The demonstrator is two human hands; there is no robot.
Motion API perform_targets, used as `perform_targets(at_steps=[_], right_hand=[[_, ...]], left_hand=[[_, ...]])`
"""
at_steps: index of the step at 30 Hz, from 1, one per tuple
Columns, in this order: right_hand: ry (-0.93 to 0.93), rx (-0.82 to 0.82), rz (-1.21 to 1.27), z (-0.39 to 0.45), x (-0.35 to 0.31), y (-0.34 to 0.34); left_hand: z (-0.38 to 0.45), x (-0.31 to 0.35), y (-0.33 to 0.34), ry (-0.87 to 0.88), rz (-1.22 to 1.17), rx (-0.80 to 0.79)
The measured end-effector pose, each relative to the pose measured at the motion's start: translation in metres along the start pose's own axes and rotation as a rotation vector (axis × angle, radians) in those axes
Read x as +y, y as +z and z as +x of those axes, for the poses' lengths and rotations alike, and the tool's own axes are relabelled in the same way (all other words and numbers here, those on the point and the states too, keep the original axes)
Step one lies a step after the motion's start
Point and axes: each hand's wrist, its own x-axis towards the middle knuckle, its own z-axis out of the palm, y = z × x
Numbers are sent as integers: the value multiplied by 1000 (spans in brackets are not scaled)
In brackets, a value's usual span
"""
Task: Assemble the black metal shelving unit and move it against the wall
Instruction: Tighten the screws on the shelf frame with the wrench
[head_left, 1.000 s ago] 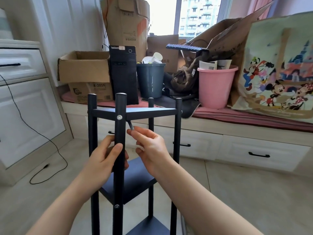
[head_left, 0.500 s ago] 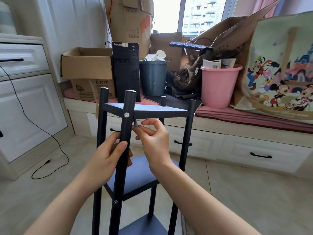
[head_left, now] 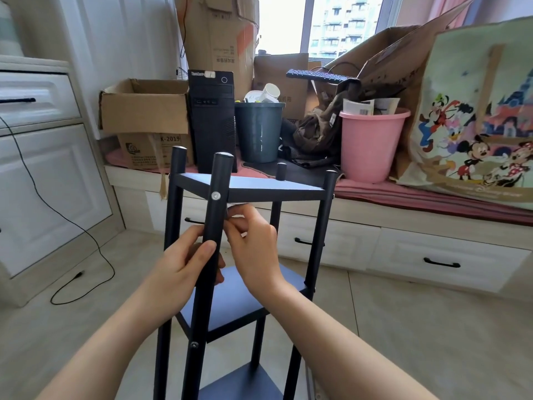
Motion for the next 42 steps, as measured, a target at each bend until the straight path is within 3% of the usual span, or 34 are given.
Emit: perform_targets(at_steps=[14, 27, 42], right_hand=[[-28, 12, -122, 6, 9, -4], [-164, 40, -407, 8, -6, -17], [-46, 96, -121, 2, -3, -7]], left_hand=[[2, 0, -3, 5, 27, 10], [3, -1, -6, -1, 58, -1], [1, 1, -6, 24, 68, -46]])
